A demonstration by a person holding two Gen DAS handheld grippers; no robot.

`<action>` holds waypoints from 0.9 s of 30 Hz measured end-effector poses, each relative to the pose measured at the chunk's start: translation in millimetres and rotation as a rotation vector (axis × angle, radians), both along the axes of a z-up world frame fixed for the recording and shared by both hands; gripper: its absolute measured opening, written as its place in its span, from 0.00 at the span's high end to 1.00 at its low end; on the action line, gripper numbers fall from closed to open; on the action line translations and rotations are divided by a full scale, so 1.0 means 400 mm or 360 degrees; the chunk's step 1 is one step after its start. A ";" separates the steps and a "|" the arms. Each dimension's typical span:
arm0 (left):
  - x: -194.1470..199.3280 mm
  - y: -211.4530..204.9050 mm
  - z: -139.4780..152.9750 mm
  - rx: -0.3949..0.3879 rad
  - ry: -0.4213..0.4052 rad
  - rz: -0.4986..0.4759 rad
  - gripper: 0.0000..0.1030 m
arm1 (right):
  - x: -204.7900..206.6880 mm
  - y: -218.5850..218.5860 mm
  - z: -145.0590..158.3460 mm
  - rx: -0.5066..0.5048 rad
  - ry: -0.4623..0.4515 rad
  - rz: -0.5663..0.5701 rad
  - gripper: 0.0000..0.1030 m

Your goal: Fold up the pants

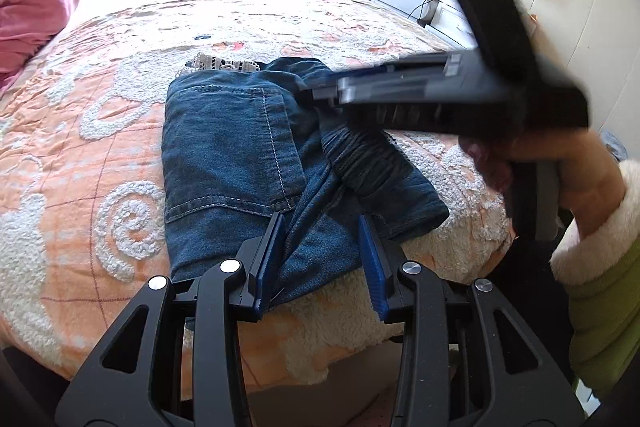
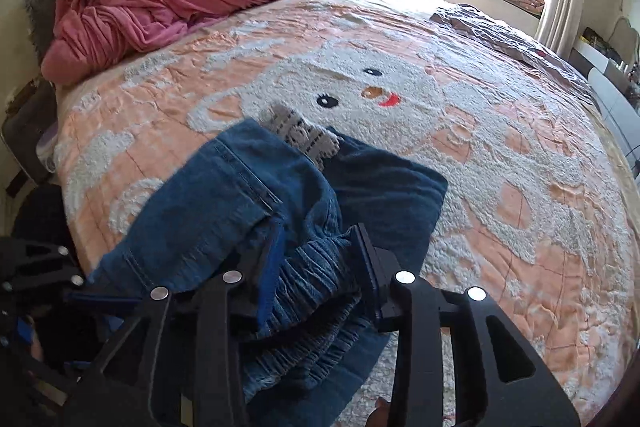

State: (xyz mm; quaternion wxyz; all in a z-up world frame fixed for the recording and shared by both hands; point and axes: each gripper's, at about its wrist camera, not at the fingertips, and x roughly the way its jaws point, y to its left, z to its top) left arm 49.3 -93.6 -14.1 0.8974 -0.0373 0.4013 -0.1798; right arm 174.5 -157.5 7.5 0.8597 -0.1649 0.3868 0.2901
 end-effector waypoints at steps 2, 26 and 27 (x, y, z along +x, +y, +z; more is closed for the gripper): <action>-0.001 -0.002 -0.001 0.0001 0.0002 0.0003 0.71 | 0.002 -0.015 -0.013 0.0071 0.0016 -0.0027 0.67; -0.015 -0.005 0.037 0.0003 -0.0008 0.0030 0.52 | -0.050 -0.139 0.034 0.0415 0.0026 -0.0211 0.38; -0.018 -0.004 0.042 0.0000 -0.0014 0.0034 0.50 | -0.056 -0.146 0.038 0.0431 0.0022 -0.0217 0.36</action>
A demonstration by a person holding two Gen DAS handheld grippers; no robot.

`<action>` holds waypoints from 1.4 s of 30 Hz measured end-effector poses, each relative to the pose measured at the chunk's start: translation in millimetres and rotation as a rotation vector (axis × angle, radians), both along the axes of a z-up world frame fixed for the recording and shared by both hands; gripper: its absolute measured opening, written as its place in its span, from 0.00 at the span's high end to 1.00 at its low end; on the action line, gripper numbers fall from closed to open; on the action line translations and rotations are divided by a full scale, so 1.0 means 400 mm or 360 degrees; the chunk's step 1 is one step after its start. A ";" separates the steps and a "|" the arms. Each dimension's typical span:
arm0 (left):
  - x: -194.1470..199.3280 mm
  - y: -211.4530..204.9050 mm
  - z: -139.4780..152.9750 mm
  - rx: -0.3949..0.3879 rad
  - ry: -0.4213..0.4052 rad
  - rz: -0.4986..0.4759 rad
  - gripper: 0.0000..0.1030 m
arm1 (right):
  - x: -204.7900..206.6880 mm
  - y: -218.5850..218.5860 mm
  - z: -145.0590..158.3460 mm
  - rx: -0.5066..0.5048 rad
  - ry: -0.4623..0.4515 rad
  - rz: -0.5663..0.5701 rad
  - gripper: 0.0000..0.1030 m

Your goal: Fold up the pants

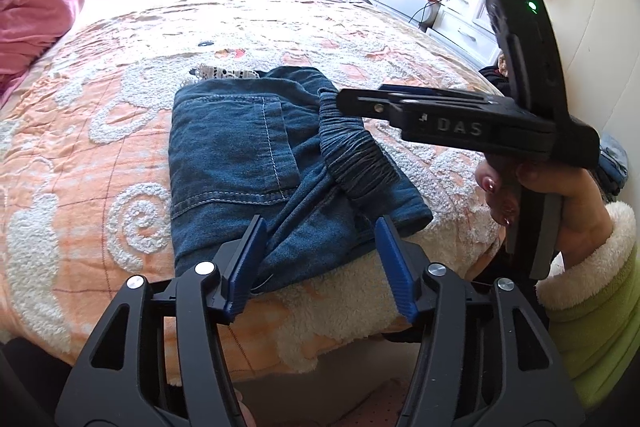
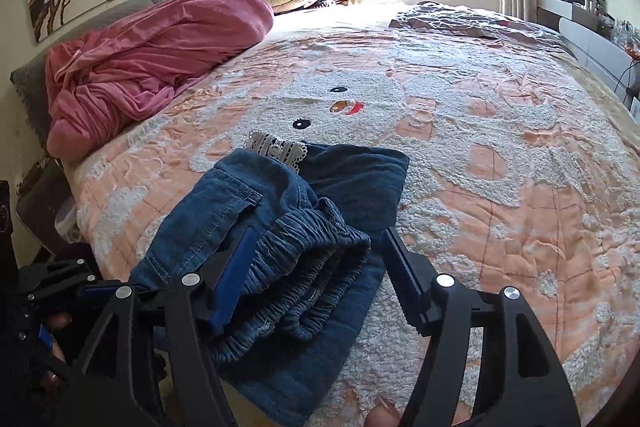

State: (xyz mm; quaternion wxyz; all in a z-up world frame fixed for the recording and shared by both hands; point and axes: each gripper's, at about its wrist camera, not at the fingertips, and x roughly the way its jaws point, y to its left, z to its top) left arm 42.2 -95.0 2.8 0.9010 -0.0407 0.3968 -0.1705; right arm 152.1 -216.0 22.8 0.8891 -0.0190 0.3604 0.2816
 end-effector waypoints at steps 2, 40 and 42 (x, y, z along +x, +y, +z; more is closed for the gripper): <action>-0.008 0.006 0.014 -0.0005 -0.0021 0.0006 0.46 | -0.011 -0.015 0.007 0.0025 -0.0013 -0.0021 0.32; 0.201 0.155 -0.089 -0.0348 0.0186 0.0272 0.67 | 0.063 -0.061 -0.134 0.0487 0.0436 -0.0079 0.68; 0.195 0.148 -0.078 -0.0308 0.0138 0.0270 0.73 | 0.045 -0.041 -0.111 0.0419 0.0319 -0.0076 0.73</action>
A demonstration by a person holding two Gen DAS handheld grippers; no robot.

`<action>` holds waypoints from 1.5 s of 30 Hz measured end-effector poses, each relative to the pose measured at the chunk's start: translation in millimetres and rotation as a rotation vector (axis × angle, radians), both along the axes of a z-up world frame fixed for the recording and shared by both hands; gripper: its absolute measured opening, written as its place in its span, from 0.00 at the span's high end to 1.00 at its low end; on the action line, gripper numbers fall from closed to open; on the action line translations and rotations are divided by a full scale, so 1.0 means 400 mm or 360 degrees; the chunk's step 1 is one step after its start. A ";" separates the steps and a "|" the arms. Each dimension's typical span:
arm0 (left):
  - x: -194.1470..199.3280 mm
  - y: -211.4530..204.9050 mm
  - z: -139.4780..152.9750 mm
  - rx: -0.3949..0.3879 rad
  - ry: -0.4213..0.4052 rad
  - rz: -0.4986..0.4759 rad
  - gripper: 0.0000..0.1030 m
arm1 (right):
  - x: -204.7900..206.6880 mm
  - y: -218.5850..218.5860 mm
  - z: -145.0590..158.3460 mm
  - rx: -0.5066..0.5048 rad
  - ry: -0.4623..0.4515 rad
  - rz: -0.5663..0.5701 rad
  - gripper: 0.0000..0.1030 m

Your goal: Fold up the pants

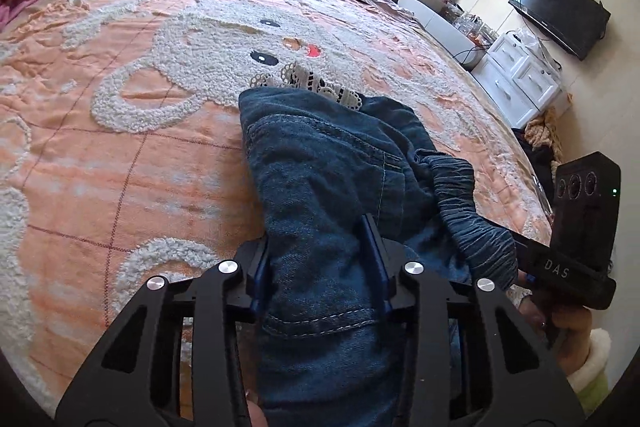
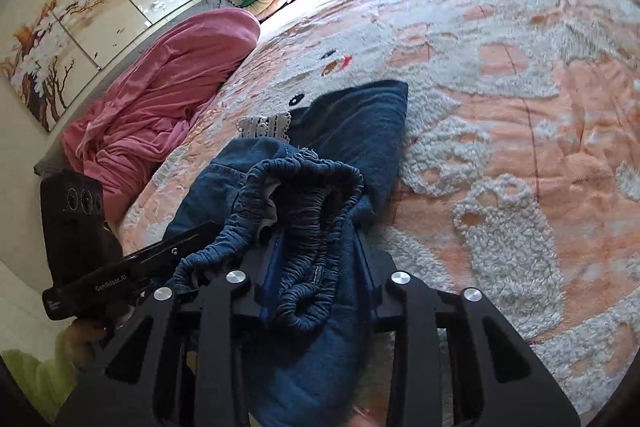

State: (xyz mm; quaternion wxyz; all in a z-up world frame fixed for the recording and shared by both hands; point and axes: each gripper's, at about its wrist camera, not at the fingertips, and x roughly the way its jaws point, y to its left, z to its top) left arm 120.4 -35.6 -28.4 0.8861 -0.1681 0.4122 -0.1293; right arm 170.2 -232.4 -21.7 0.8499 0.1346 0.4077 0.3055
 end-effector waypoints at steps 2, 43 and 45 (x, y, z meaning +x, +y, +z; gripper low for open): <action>0.000 -0.002 0.014 0.0034 -0.0045 0.0003 0.77 | -0.024 0.040 0.026 -0.0144 -0.0144 0.0014 0.75; 0.131 0.173 0.046 0.0269 -0.0128 0.0220 0.46 | 0.134 0.187 0.020 -0.0371 -0.0149 -0.0166 0.34; 0.123 0.169 0.056 0.0279 -0.0148 0.0223 0.42 | 0.118 0.182 0.028 -0.0381 -0.0191 -0.0176 0.32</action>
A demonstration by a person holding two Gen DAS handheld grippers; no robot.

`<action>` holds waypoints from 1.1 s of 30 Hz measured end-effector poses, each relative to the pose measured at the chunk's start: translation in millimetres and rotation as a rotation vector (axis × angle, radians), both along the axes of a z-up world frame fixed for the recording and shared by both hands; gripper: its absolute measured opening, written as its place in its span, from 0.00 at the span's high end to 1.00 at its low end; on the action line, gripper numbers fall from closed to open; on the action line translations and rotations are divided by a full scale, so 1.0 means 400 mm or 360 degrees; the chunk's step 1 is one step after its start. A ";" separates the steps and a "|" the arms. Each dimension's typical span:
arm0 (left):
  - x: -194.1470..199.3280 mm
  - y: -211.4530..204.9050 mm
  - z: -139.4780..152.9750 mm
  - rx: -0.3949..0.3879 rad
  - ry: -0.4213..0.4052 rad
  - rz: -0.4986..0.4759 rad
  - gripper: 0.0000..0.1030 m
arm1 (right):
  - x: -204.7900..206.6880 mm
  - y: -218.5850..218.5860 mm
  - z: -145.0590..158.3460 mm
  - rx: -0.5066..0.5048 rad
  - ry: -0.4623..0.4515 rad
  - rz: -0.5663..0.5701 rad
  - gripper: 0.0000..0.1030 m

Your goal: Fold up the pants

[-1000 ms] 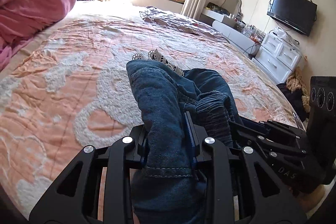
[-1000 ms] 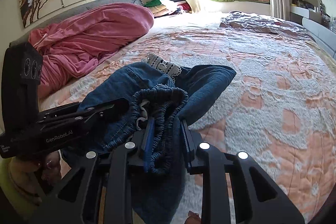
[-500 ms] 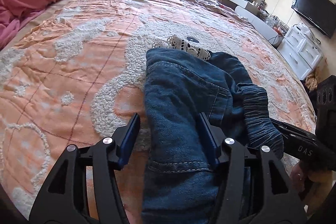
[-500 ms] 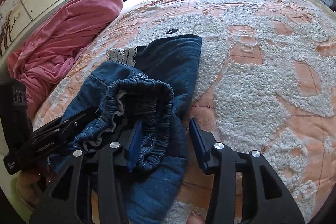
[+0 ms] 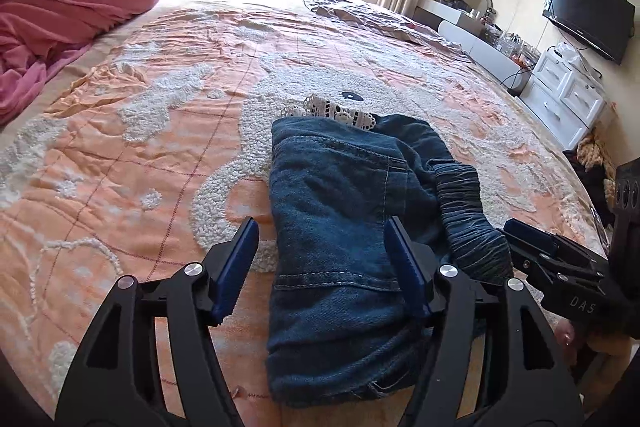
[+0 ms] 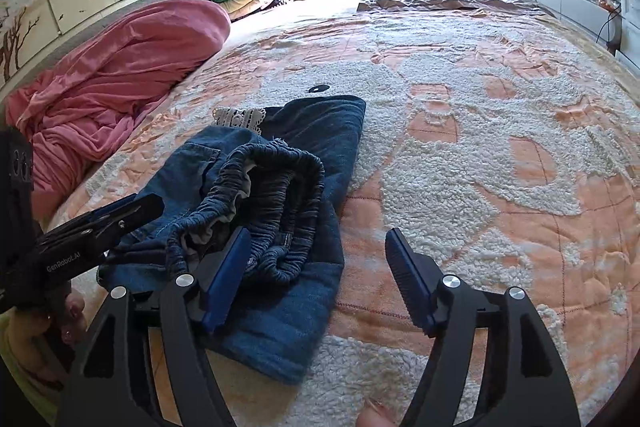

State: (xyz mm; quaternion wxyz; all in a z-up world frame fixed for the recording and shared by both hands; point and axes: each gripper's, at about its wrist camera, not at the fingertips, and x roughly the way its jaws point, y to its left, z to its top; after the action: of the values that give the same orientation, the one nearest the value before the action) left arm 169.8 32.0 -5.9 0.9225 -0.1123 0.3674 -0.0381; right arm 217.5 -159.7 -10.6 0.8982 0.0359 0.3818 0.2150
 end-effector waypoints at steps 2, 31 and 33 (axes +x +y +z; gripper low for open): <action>-0.006 -0.002 0.008 0.0014 -0.0017 0.0005 0.39 | -0.010 -0.001 0.009 -0.0017 -0.0035 0.0004 0.29; -0.054 0.029 0.036 0.0006 -0.0052 0.0072 0.09 | -0.043 -0.037 0.054 -0.0105 -0.0220 -0.0091 0.05; -0.057 0.031 0.037 0.0001 -0.0049 0.0079 0.09 | -0.044 -0.039 0.058 -0.0100 -0.0227 -0.0090 0.05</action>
State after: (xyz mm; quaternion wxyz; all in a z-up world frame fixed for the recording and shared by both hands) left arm 146.9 44.6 9.0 0.9287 -0.1205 0.3502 -0.0169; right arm 199.7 -175.4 12.5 0.9295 0.0031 0.3223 0.1794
